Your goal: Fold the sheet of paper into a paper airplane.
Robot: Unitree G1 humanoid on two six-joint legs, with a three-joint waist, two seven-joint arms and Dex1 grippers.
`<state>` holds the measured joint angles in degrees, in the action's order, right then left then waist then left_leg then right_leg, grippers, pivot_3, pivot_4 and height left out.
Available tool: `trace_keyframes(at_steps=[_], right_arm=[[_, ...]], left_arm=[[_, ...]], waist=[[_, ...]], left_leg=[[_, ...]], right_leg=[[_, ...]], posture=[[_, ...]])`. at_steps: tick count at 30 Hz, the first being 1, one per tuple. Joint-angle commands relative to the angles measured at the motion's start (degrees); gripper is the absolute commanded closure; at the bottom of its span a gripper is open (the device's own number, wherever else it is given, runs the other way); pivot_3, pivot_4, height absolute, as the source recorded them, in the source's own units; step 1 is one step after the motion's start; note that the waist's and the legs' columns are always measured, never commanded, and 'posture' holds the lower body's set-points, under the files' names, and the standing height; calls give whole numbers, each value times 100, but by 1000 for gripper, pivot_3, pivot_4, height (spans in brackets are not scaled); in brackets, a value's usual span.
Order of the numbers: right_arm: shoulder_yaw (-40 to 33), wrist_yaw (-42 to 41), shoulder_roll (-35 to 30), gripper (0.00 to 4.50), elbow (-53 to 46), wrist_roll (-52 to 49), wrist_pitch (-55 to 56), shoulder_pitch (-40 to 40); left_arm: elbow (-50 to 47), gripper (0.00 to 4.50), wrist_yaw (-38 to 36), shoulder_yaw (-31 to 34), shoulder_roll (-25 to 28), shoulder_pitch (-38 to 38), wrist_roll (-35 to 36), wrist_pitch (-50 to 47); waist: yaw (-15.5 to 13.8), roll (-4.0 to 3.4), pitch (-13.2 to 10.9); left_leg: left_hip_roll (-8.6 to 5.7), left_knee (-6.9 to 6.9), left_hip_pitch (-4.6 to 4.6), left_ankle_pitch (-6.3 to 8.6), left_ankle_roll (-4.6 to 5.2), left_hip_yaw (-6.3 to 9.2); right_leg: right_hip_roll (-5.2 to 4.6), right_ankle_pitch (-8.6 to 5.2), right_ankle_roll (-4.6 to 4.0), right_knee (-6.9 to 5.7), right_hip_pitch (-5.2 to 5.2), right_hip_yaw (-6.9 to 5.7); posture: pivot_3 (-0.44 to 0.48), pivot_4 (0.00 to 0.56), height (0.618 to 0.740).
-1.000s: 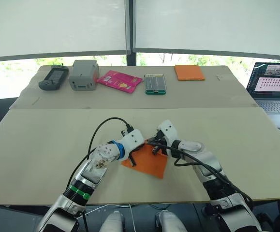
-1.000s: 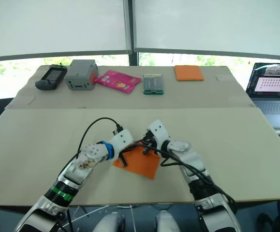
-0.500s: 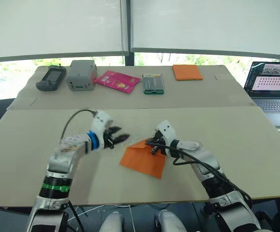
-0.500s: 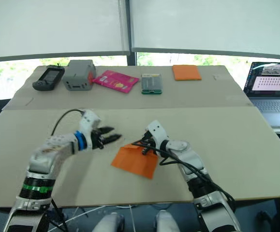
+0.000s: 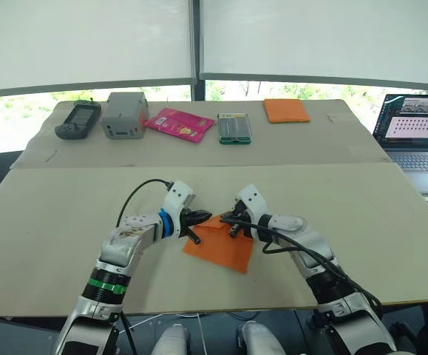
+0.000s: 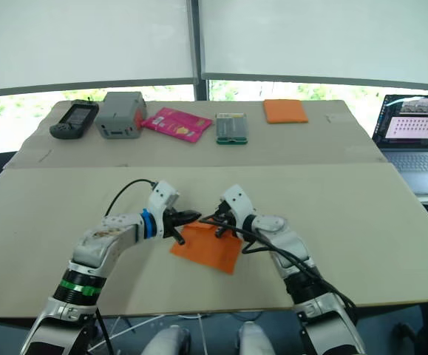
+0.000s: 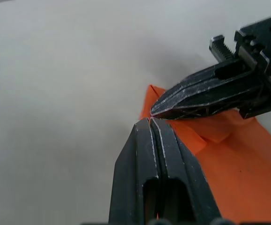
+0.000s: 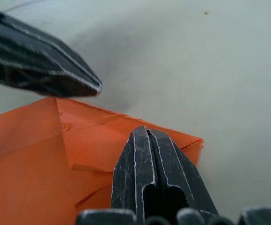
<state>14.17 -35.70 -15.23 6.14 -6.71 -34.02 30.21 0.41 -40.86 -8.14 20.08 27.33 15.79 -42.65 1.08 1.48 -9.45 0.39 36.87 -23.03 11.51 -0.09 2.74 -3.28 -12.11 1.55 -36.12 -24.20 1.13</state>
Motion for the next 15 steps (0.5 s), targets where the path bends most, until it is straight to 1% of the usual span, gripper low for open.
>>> trace_keyframes(at_steps=[1, 7, 15], right_arm=[[-72, 98, 5, 4500, -79, 30, 31, -66], [-50, 220, 181, 4500, -10, 38, 196, 122], [257, 112, 323, 4500, 236, 246, 294, 132]], left_arm=[[-16, 4461, 50, -129, 33, -17, -95, 23], [37, 4461, 27, -337, 54, -125, -165, 51], [72, 4461, 64, -315, -25, -115, -154, 86]], waist=[[1, 0, 0], [3, 0, 0], [-3, 0, 0]], left_leg=[[0, 0, 1, 0, 0, 0], [0, 0, 3, 0, 0, 0], [-1, 0, 2, 0, 0, 0]], right_leg=[[0, 0, 0, 0, 0, 0], [0, 0, 1, 0, 1, 0], [-1, 0, 0, 0, 2, 0]], posture=[[0, 150, 740], [0, 150, 740], [0, 150, 740]])
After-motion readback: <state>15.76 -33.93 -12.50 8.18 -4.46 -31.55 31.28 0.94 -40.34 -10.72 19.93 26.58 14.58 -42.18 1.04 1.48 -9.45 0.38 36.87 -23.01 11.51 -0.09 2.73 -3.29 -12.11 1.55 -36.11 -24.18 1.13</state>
